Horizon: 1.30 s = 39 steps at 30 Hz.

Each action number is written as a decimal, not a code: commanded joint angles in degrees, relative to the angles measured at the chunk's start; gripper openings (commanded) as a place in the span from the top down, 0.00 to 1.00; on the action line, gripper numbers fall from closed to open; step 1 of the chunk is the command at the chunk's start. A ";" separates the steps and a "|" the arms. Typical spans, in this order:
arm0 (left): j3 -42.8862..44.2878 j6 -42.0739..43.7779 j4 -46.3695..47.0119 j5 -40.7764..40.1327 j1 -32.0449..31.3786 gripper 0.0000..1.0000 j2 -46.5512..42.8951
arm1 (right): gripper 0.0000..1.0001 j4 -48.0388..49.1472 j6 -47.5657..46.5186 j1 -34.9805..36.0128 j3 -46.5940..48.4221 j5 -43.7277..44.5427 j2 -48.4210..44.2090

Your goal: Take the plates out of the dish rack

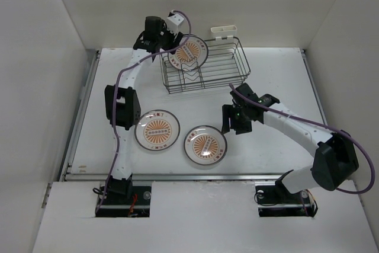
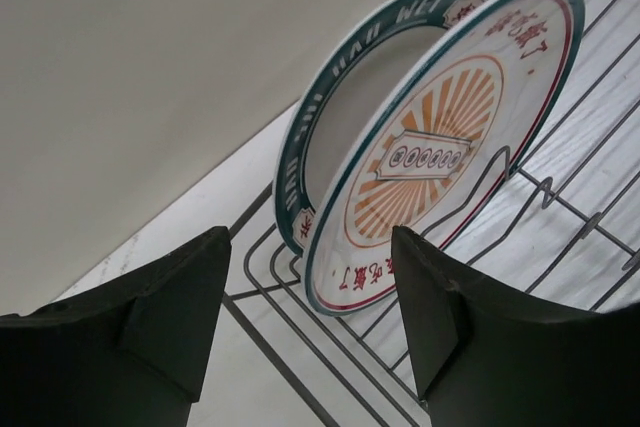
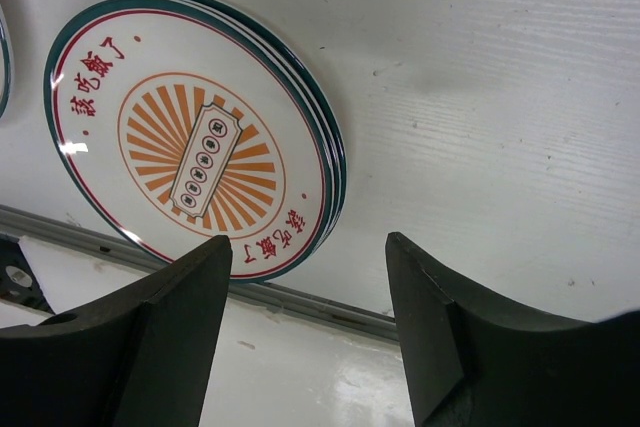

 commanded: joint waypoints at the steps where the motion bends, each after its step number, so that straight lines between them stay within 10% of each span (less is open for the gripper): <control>1: 3.34 0.05 -1.20 0.88 -0.28 0.38 1.49 | 0.31 -0.65 -0.49 0.36 2.36 -0.26 -0.92; 4: 3.88 0.58 -1.73 0.35 -0.28 0.40 2.20 | 0.31 -0.65 -0.49 0.36 2.36 -0.26 -0.92; 13: 0.37 -1.18 2.39 -2.37 -0.28 1.00 -0.08 | 0.31 -0.65 -0.49 0.36 1.83 -0.26 -0.39; 39: -5.52 -20.77 -3.04 10.27 2.88 1.00 -19.23 | 0.31 -0.12 2.24 1.42 -0.37 0.26 -8.04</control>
